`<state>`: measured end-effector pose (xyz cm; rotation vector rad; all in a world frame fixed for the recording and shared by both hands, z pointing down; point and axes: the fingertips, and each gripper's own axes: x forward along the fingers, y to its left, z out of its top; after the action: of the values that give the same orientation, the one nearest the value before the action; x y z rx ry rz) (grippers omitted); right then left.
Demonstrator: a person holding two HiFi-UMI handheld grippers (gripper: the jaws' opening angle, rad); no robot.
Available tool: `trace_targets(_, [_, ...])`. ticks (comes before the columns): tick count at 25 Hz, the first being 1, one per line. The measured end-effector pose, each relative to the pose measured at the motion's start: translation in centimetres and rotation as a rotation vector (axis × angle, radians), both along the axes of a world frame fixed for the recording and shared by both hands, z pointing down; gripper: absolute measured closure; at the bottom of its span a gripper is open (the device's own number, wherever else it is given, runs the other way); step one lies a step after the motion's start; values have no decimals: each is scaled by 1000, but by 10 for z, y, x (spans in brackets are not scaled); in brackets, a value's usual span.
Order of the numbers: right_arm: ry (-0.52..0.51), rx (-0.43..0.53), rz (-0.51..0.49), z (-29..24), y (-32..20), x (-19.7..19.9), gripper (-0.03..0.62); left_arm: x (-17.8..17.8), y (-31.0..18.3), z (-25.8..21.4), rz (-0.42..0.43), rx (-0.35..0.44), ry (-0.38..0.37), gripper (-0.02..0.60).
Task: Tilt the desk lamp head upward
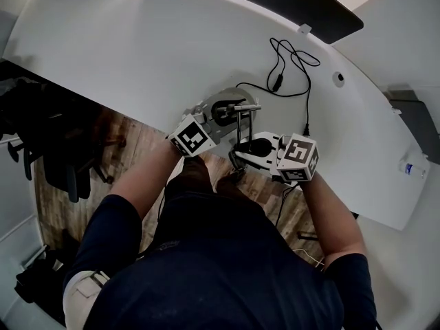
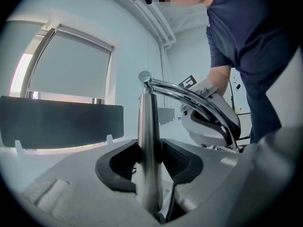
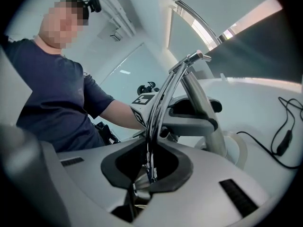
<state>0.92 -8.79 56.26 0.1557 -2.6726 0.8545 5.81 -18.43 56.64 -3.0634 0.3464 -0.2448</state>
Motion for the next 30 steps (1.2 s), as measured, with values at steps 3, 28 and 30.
trace_targets(3, [-8, -73, -12, -9, 6, 1, 553, 0, 0, 2, 7, 8, -5, 422])
trace_targets(28, [-173, -790, 16, -113, 11, 4, 553, -1, 4, 10, -10, 105, -43, 422])
trace_targets(30, [-188, -840, 20, -122, 8, 5, 549, -1, 5, 9, -8, 108, -44, 422])
